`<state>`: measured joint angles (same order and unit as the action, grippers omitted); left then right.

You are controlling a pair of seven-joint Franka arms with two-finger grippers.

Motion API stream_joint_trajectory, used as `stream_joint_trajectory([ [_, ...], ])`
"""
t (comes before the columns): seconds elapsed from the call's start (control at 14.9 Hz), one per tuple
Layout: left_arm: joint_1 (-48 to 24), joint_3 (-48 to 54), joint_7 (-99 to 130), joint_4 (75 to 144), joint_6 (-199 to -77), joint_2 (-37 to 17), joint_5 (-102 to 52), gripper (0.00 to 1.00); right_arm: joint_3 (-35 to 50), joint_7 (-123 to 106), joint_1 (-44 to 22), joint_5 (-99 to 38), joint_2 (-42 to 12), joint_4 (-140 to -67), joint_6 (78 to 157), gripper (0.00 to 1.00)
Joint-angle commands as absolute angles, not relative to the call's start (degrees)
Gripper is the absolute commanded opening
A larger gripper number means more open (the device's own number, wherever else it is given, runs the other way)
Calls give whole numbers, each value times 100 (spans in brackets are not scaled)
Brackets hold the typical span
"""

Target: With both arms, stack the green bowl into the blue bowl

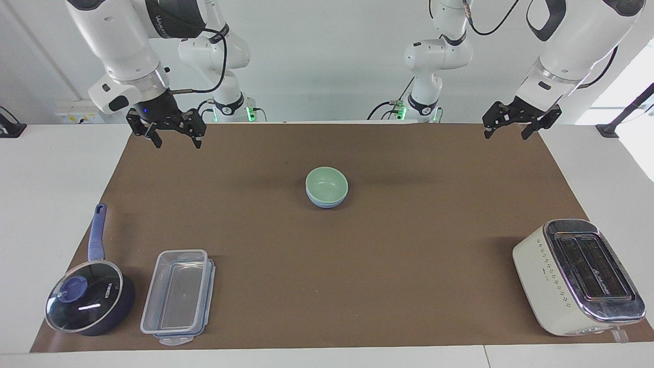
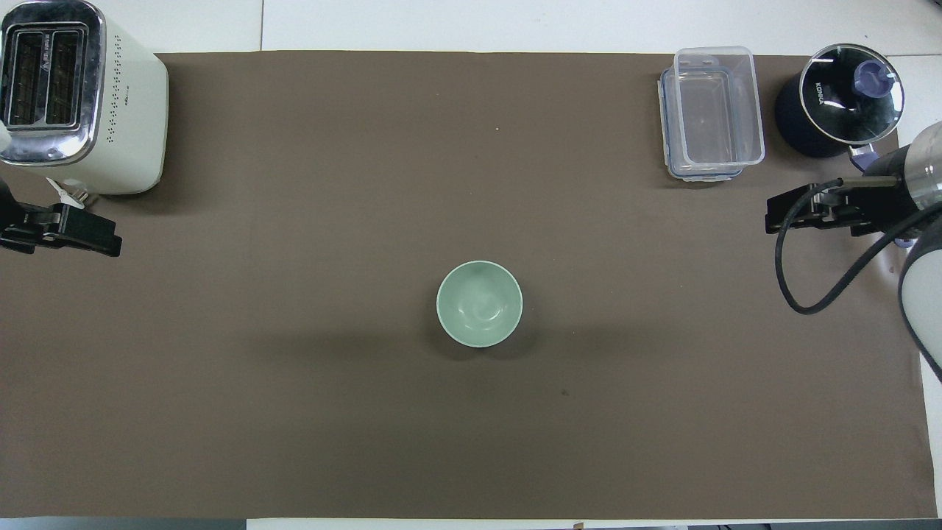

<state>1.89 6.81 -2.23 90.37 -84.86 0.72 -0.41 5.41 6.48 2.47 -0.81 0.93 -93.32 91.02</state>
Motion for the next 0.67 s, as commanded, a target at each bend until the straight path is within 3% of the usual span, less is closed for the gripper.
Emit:
stream_joint_trajectory([
  [0.0, 220, 712, -194, 9105, -8359, 149, -97, 100, 484, 835, 211, 26, 87, -9272, 8895, 100],
  [0.6, 272, 694, -26, 9158, -8428, 167, -167, 100, 475, 958, 290, 44, 255, -9580, 8956, 100],
])
